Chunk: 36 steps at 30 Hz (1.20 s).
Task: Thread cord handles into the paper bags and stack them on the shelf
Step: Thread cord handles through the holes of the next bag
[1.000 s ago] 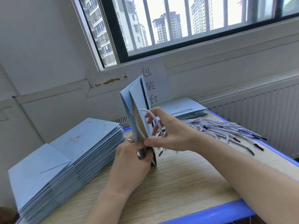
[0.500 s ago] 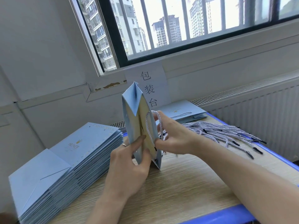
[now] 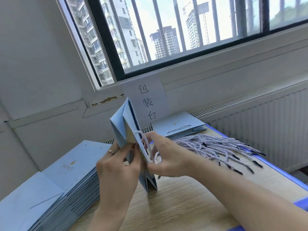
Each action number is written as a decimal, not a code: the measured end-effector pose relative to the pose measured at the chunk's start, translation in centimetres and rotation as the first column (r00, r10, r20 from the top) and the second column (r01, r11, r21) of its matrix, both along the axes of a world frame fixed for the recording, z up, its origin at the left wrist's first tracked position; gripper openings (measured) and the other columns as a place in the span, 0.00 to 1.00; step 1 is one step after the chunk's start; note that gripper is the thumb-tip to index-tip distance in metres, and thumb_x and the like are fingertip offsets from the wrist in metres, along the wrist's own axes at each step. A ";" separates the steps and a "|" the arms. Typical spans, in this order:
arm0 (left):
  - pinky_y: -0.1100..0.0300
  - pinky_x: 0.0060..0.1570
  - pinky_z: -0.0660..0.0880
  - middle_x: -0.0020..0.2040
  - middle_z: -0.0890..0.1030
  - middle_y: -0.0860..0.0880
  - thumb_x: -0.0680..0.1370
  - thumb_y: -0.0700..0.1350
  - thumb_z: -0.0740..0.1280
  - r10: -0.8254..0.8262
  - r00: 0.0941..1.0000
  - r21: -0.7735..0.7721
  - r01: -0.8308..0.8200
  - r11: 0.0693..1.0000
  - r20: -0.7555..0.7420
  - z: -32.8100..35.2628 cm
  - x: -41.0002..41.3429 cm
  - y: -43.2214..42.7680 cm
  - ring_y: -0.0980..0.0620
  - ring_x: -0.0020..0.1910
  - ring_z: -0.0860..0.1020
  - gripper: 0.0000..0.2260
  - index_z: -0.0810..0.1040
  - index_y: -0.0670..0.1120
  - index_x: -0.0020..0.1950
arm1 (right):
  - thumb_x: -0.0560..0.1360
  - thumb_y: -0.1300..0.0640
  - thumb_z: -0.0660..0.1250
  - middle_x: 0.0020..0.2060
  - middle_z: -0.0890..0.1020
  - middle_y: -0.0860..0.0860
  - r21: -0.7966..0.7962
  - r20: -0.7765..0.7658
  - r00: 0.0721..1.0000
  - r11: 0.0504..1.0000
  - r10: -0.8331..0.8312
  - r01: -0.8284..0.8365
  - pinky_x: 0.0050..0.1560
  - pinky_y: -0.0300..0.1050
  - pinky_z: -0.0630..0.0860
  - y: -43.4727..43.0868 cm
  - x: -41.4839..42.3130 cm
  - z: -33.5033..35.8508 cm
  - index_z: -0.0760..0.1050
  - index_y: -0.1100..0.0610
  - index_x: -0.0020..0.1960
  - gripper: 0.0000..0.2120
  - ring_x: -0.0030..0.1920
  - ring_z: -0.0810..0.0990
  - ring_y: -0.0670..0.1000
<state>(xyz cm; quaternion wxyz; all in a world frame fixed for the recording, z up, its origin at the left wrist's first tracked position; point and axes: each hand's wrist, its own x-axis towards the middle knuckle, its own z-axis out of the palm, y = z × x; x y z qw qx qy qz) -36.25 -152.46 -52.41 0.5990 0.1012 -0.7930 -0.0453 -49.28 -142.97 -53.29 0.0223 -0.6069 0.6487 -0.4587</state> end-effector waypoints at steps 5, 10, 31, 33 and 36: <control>0.75 0.34 0.63 0.31 0.76 0.56 0.69 0.32 0.77 0.005 1.000 0.017 -0.005 1.000 0.020 -0.4 0.1 -0.7 0.56 0.32 0.69 0.08 0.85 0.44 0.38 | 0.74 0.40 0.69 0.46 0.77 0.46 0.317 -0.146 0.987 0.943 -0.062 0.106 0.42 0.43 0.72 0.2 -0.1 0.1 0.64 0.51 0.53 0.20 0.41 0.75 0.43; 0.73 0.35 0.64 0.34 0.78 0.54 0.72 0.35 0.76 -0.054 0.996 0.025 0.053 0.998 0.068 -1.3 -0.2 -0.8 0.57 0.31 0.71 0.05 0.86 0.45 0.41 | 0.72 0.49 0.67 0.39 0.79 0.50 0.375 -0.165 0.986 0.922 -0.034 0.095 0.43 0.50 0.78 0.2 0.1 0.1 0.66 0.54 0.47 0.13 0.42 0.79 0.53; 0.53 0.31 0.68 0.27 0.77 0.48 0.72 0.42 0.70 -0.050 0.991 0.126 0.034 0.991 0.125 -2.5 0.1 -0.8 0.47 0.27 0.73 0.07 0.84 0.44 0.35 | 0.81 0.51 0.58 0.28 0.65 0.54 0.473 -0.413 0.908 0.835 -0.071 0.281 0.25 0.40 0.55 0.7 2.4 1.0 0.62 0.60 0.30 0.23 0.26 0.61 0.53; 0.52 0.32 0.69 0.27 0.77 0.48 0.73 0.44 0.69 -0.085 0.988 0.189 0.059 0.980 0.127 -2.5 0.2 -0.9 0.46 0.28 0.73 0.08 0.85 0.46 0.36 | 0.81 0.51 0.58 0.29 0.66 0.54 0.481 -0.422 0.905 0.832 -0.058 0.277 0.24 0.41 0.56 0.7 2.5 1.1 0.62 0.60 0.31 0.22 0.26 0.62 0.53; 0.50 0.31 0.71 0.26 0.76 0.48 0.74 0.47 0.68 -0.088 0.987 0.243 0.054 0.969 0.131 -2.5 0.3 -0.6 0.46 0.27 0.71 0.09 0.85 0.49 0.36 | 0.82 0.50 0.56 0.31 0.68 0.54 0.478 -0.470 0.881 0.826 -0.048 0.300 0.22 0.40 0.56 0.7 2.6 1.2 0.65 0.61 0.34 0.21 0.27 0.63 0.53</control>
